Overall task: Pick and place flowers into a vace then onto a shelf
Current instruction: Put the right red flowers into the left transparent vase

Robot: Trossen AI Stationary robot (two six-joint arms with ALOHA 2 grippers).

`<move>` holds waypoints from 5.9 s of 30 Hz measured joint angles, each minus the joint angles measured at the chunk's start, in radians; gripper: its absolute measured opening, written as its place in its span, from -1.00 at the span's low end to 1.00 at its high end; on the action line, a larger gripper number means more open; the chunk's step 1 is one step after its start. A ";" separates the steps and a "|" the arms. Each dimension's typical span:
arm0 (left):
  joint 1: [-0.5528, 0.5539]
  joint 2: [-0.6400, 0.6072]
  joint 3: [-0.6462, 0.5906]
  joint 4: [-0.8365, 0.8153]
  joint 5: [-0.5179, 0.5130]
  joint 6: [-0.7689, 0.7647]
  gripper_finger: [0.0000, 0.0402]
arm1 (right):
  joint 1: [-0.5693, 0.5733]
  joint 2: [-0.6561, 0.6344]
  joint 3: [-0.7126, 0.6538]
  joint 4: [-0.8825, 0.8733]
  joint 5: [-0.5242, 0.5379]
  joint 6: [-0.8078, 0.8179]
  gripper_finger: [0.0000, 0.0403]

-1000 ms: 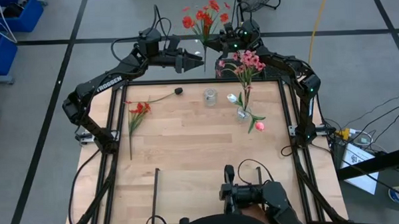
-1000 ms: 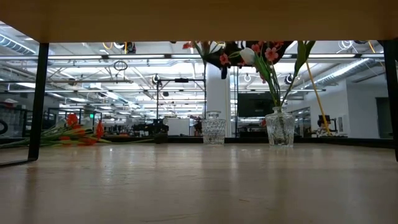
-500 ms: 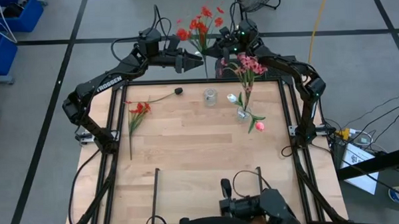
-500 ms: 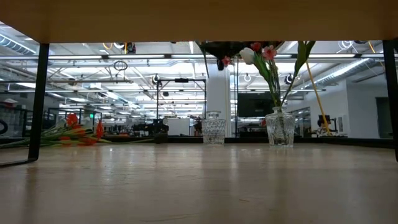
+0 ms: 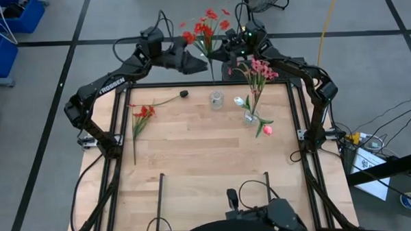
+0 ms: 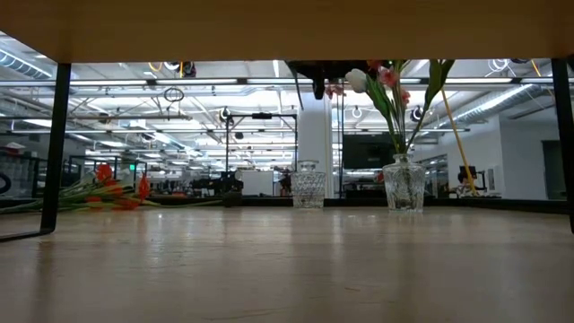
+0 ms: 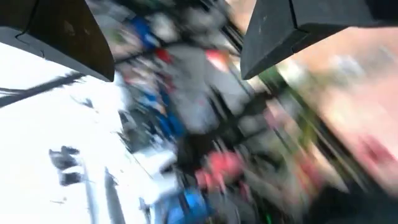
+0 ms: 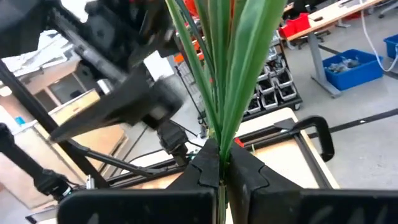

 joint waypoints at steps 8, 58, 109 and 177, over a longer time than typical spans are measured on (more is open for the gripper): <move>0.034 0.001 0.000 0.138 0.316 -0.656 0.75 | -0.001 -0.002 0.000 0.007 -0.001 0.005 -1.00; -0.010 -0.003 -0.001 0.025 -0.345 0.597 0.75 | -0.058 -0.002 0.000 0.242 -0.024 0.207 -1.00; -0.068 -0.004 -0.001 -0.143 -0.780 0.644 0.75 | 0.015 -0.001 0.000 0.181 -0.134 0.132 -1.00; -0.078 0.010 -0.002 -0.126 -0.676 0.676 -0.95 | -0.027 -0.086 -0.003 0.161 -0.069 0.128 -0.01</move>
